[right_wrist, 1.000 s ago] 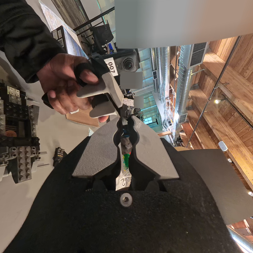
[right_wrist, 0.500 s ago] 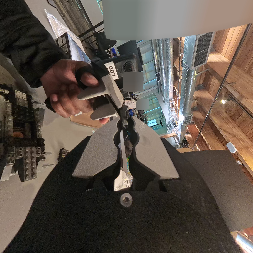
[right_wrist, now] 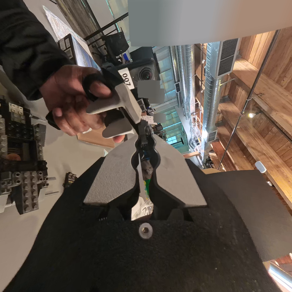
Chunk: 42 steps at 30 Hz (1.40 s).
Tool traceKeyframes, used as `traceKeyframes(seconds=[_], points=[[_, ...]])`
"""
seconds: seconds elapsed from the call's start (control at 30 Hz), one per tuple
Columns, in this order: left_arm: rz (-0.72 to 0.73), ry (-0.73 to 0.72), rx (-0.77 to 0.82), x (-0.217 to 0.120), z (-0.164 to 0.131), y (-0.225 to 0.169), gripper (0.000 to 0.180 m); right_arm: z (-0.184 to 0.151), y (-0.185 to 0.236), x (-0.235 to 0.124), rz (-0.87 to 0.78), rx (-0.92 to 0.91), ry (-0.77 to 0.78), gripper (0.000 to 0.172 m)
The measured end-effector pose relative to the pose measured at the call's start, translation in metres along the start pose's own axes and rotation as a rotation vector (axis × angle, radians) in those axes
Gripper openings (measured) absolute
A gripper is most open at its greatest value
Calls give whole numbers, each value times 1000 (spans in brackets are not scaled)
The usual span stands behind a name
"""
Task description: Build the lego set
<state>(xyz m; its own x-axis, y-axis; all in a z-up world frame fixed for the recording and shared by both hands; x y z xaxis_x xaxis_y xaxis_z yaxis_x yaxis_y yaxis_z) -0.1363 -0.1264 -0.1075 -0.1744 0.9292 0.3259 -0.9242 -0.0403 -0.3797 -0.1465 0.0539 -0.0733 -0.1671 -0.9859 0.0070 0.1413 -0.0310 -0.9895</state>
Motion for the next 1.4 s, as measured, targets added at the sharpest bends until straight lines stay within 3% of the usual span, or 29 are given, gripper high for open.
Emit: traceKeyframes(seconds=[0.2,0.33,0.4,0.53,0.6,0.73,0.87,1.0,1.13,1.4], points=[[10,11,9,1,1,-1,16,-1,-2,-1,22,-3,-2,8],[38,-5,25,1,4,-3,16,-3,-1,1,-49,31,33,9],[42,-17,44,-1,8,-7,16,-7,-4,0,-69,52,81,23],[74,-32,103,-6,23,-19,16,-12,-17,-12,-38,178,207,30],[90,-33,139,-9,31,-27,16,-10,-13,-27,25,265,323,32],[129,-46,203,-17,45,-41,16,9,23,-79,197,615,577,29],[141,-73,228,-26,53,-49,16,44,65,-118,355,965,672,28],[136,-91,219,-32,53,-47,17,58,85,-131,459,976,856,44],[113,-67,217,-27,43,-43,16,65,84,-143,449,1146,828,43],[99,6,197,-13,27,-35,16,78,101,-148,517,1090,946,32]])
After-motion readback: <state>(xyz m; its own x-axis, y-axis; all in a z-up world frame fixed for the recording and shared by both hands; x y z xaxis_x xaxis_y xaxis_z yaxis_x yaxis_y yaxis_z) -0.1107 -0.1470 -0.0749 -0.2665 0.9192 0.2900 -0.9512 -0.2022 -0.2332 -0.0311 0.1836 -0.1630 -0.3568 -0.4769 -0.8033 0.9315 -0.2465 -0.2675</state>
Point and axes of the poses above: each gripper's, where its closed fingertips meet, x out along the fingers, z out of its top, y = z × x across the jaws, the point moved 10 cm from there along -x, back along the fingers, and after that the axes turned 14 degrees about -x, right-handed, at the moved point
